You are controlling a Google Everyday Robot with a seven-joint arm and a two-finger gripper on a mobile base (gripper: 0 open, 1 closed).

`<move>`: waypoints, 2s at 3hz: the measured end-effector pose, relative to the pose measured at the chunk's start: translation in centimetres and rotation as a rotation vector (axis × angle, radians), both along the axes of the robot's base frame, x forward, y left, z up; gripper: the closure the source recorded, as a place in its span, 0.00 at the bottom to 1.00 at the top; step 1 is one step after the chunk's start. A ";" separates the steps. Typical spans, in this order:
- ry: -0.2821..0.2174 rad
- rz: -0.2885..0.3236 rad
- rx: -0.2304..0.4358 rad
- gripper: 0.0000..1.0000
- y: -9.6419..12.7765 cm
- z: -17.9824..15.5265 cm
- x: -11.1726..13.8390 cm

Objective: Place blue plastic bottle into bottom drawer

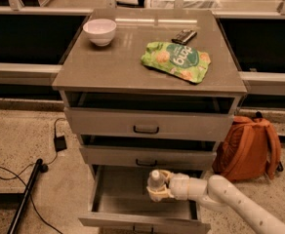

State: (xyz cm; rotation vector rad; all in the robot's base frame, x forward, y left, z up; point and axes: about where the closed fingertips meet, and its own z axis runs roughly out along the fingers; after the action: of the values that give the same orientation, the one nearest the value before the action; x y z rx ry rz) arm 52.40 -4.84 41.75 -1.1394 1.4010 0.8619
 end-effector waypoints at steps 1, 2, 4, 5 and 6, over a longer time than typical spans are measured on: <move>-0.067 0.074 0.077 1.00 -0.1 -0.9 -0.5; -0.054 0.069 0.079 1.00 0.4 -0.9 -0.7; -0.040 -0.038 0.034 1.00 0.8 -9.8 3.0; -0.076 -0.033 0.028 0.83 0.7 -12.7 3.8; -0.071 -0.023 0.027 0.59 0.3 -14.7 4.1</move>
Offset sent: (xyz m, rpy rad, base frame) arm -0.0032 0.0030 -0.0135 0.0644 -0.0380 0.0328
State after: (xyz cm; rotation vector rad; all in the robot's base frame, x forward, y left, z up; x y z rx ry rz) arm 56.52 -4.52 27.04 -1.1211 1.3376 0.8141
